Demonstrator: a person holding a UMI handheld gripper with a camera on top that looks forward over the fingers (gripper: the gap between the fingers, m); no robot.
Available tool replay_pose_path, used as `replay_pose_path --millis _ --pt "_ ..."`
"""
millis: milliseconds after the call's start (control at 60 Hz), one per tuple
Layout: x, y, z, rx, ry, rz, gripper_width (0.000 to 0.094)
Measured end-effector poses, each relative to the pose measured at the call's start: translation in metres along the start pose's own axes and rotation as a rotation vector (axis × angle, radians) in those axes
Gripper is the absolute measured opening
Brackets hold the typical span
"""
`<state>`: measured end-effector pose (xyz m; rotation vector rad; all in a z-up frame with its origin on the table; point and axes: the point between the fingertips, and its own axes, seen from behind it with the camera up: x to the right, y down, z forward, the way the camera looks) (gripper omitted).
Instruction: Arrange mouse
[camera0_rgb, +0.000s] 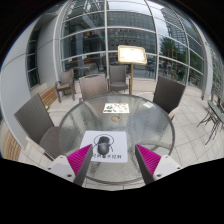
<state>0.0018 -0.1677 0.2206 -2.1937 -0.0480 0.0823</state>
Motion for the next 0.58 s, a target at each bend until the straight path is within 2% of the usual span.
replay_pose_path --millis 183,583 --pt "0.014 0.02 -0.018 -0.008 0.011 0.005 0.085" --pt "0.012 0.002 -0.038 0.048 0.009 0.014 0.0851"
